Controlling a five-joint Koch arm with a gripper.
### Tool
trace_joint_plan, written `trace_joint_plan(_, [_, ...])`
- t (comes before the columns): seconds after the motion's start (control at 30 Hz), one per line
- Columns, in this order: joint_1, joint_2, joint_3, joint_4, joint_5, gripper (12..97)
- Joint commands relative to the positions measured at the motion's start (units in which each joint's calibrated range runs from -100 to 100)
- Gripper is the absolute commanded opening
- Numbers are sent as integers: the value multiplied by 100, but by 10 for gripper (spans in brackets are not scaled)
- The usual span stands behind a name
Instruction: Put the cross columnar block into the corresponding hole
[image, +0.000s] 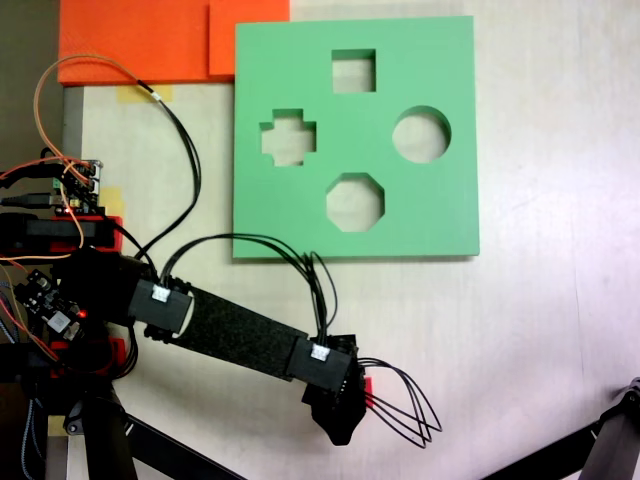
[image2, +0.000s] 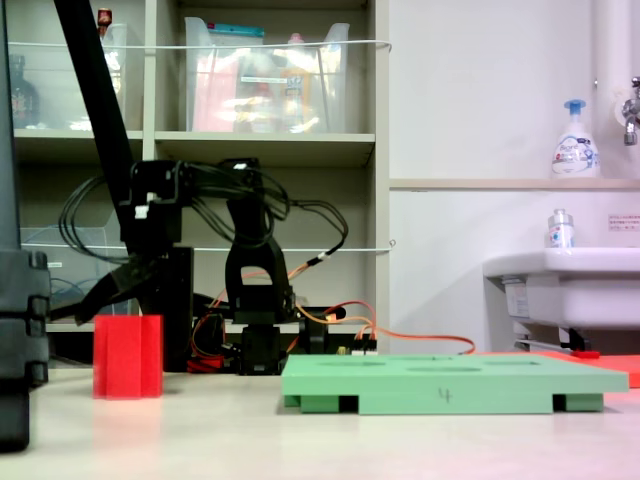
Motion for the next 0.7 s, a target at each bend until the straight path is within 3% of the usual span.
trace_joint_plan(0.0, [-39, 57, 343, 170, -73, 740])
trace_joint_plan(0.17, [-54, 182, 313, 189, -112, 706])
trace_joint_plan(0.3, [-107, 127, 153, 170, -107, 473])
trace_joint_plan(0.37, [-117, 113, 84, 131, -103, 419])
trace_joint_plan(0.67, [-127, -223, -146, -523, -10, 381])
